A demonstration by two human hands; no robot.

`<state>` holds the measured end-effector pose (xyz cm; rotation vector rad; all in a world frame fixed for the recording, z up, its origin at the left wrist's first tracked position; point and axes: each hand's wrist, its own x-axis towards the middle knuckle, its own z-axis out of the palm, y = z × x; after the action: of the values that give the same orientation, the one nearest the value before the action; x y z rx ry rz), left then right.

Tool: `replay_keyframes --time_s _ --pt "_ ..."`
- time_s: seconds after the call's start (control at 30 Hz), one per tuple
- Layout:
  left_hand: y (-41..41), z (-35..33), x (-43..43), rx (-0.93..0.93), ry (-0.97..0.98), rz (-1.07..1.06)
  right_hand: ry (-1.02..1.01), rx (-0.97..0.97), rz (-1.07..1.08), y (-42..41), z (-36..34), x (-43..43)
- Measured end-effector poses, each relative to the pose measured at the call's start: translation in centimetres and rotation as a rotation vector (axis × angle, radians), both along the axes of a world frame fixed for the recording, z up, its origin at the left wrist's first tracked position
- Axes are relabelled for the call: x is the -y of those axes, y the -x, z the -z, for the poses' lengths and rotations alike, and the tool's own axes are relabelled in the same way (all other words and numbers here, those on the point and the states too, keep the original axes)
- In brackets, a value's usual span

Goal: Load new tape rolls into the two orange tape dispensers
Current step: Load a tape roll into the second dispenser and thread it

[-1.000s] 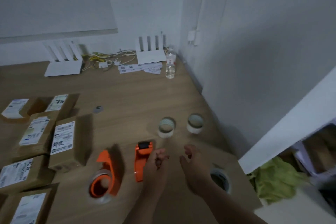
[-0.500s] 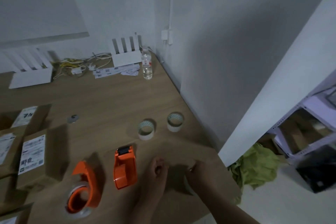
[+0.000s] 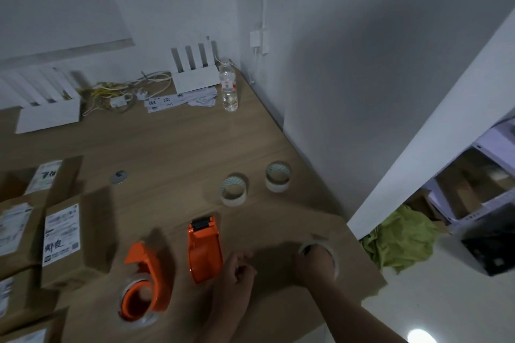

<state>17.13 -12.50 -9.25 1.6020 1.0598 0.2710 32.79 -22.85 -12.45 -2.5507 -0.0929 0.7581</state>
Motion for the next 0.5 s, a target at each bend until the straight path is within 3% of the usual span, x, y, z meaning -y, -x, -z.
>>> replay_keyframes --time_s 0.27,0.5 --pt "0.8 -0.1 -0.3 -0.032 0.033 0.037 -0.073 0.006 0.019 1.0 1.0 0.7" --pt "-0.2 -0.7 -0.7 0.036 0.032 0.037 -0.457 0.033 0.093 1.2 -2.1 1.7"
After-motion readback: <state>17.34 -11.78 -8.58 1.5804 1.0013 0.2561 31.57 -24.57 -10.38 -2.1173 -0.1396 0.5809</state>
